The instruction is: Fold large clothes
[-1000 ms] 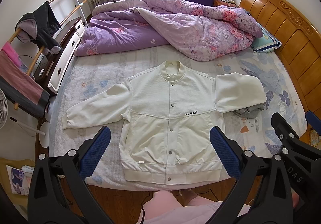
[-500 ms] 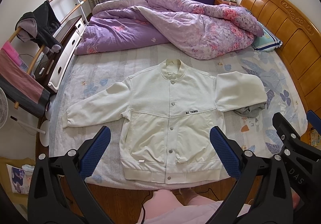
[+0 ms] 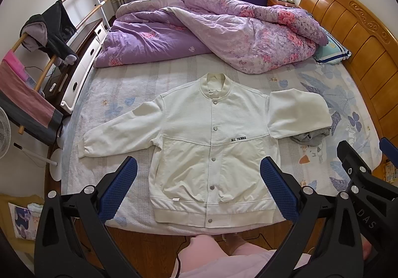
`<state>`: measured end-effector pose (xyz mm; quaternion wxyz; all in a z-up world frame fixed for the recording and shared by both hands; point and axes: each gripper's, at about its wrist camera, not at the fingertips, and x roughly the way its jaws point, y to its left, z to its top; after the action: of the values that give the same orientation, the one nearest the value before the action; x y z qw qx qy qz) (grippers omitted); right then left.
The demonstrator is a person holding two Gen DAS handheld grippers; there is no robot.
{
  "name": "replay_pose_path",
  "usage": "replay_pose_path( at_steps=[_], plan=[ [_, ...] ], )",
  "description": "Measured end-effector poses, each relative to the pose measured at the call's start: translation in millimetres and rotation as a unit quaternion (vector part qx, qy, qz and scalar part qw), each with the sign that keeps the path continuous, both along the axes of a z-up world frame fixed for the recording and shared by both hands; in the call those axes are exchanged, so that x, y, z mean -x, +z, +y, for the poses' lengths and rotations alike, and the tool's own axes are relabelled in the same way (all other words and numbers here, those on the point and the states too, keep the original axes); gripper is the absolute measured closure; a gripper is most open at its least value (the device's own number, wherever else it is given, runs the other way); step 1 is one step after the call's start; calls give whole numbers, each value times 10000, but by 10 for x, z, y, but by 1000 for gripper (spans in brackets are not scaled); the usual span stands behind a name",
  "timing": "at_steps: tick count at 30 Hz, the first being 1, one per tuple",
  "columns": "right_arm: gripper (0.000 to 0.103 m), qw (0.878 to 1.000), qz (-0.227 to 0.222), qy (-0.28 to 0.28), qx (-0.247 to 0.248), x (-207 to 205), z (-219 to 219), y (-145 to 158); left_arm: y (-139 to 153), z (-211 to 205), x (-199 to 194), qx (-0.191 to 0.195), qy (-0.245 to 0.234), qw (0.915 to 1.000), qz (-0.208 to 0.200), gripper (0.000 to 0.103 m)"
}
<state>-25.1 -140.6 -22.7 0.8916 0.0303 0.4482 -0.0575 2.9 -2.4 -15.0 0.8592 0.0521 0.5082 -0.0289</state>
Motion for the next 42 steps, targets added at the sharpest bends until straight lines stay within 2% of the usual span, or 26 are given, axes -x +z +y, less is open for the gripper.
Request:
replay_pose_path(
  at_steps=[13, 21, 31, 39, 42],
  plan=[
    [8, 10000, 23, 30, -29, 1, 17, -17, 2, 22, 0, -51, 36, 10000, 13, 4],
    [8, 9996, -4, 249, -126, -31, 18, -16, 66, 117, 4, -46, 218, 9997, 40, 4],
    [8, 9935, -41, 1081, -348, -116, 97, -58, -19, 224, 108, -59, 798, 9966, 176, 4],
    [8, 9795, 166, 1948, -480, -296, 503, -191, -157, 686, 192, 93, 1562, 9867, 449, 4],
    [8, 9766, 232, 2085, -481, -371, 669, -231, -223, 892, 185, 77, 1762, 9830, 521, 4]
  ],
)
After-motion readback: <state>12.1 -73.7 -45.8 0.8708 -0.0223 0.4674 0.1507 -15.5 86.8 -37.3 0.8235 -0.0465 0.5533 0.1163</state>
